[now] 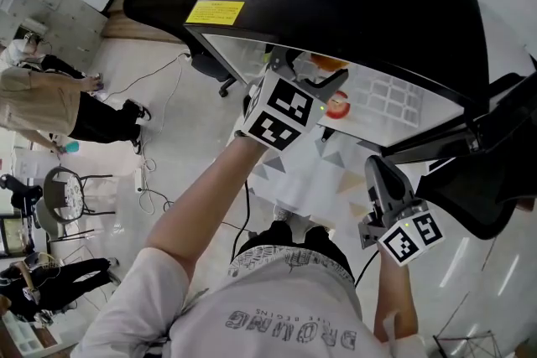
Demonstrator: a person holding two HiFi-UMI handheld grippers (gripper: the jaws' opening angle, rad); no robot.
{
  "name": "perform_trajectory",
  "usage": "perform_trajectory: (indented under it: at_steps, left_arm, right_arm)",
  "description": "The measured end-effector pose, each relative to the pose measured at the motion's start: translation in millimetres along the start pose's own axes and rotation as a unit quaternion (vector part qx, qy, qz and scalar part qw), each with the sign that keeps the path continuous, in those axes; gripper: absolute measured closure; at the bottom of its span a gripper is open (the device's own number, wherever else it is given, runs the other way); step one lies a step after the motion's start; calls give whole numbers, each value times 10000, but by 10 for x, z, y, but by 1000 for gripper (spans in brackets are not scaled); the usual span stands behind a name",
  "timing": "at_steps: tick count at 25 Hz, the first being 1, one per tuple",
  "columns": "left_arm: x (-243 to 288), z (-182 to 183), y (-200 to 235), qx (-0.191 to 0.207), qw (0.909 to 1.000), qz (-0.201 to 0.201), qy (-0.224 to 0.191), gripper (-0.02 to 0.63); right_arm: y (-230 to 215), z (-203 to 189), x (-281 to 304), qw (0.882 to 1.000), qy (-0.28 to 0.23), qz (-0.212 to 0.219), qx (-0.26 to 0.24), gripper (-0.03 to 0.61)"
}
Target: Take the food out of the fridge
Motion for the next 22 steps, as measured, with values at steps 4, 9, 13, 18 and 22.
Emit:
perform_trajectory:
  at_steps: [4, 9, 13, 18, 22]
  left_arm:
    - [72, -15, 3, 20, 9999, 3, 157, 298]
    - [122, -46, -11, 4, 9997, -25, 251, 299]
    - [99, -51, 18, -20, 9998, 23, 217, 324]
    - [90, -56, 30, -27, 9998, 61, 175, 327]
    - [56, -39, 34, -14, 9999, 68, 98, 327]
  right_arm:
    - [-18, -16, 0, 10000, 34, -3, 17, 591]
    - [-40, -19, 3, 10000, 64, -8, 24, 591]
    - [-26, -24, 14, 10000, 77, -22, 25, 591]
    - [-19, -24, 25, 10000, 82, -24, 4, 591]
    - [-13, -26, 22, 10000, 79, -44, -2, 591]
Point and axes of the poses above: the fingertips, and each gripper's own axes: x forward along the fingers, y to its left, z out of its top, the point moved 6 cm from there along -x, backward along the fingers, and after that the axes turned 6 degrees about x, right-handed, at the moved point
